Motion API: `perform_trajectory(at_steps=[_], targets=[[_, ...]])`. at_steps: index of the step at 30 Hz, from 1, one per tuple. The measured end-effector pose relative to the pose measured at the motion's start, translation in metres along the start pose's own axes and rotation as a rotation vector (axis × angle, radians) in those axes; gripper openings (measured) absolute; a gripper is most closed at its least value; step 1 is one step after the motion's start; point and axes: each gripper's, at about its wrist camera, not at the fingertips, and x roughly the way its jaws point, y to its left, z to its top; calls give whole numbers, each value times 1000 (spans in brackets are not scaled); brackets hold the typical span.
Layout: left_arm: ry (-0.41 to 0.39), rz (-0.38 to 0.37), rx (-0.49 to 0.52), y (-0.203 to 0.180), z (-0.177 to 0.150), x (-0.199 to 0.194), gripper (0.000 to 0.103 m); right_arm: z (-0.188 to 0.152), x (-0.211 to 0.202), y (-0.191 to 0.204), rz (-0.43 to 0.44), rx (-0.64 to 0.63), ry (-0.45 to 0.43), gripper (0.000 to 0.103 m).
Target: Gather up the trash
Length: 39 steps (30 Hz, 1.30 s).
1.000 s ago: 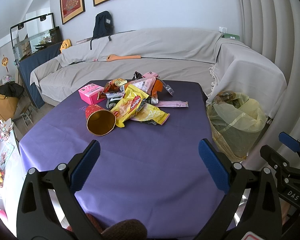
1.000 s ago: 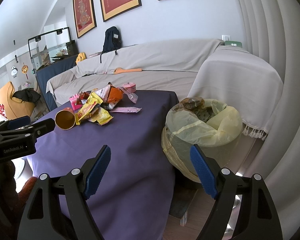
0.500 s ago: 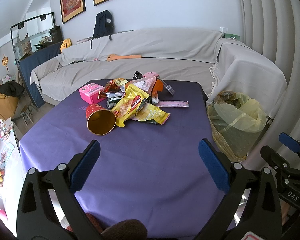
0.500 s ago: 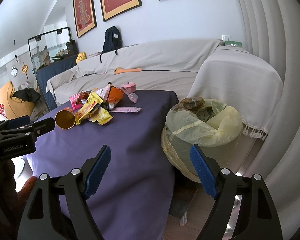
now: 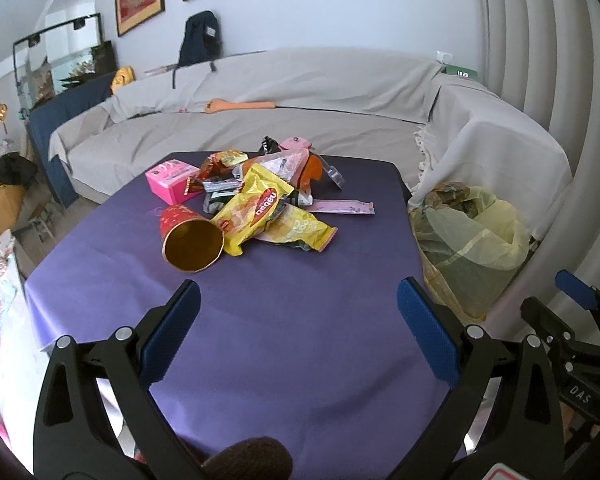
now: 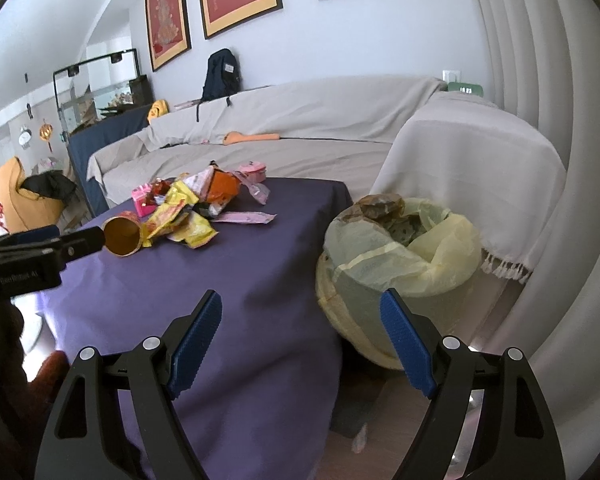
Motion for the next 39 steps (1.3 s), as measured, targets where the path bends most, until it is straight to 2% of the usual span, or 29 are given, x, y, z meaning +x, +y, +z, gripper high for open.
perform_trajectory(at_steps=[4,7,12,15,19,22,25,28,33,36,38,39], targets=[[-3,-17,-18,19,11,22,94,7,19,-2,-47,-34,27,78],[7,-58,-50,44,20,39,94,13,37,-1,-79,-64,59,78],[-23,-21,-133,102,30,60,94,27,70,3,-76,-94,113,78],[-17,-37,-195,135,29,70,94,37,89,9,-92,-109,133,78],[-13,-12,-151,155,17,81,94,51,111,19,-102,-113,149,78],[43,-50,-139,162,6,91,94,58,123,24,-93,-97,165,78],[67,-50,-145,165,0,99,94,63,134,36,-40,-108,173,78],[109,-77,-151,168,0,113,79,63,141,51,-24,-153,167,78],[110,-41,-136,168,9,128,74,62,157,73,33,-197,210,78],[128,-46,-170,174,17,135,64,63,164,83,42,-200,222,78],[123,-40,-172,178,24,136,42,67,168,88,52,-195,228,78],[119,-37,-171,180,27,136,37,69,171,92,60,-194,230,78]])
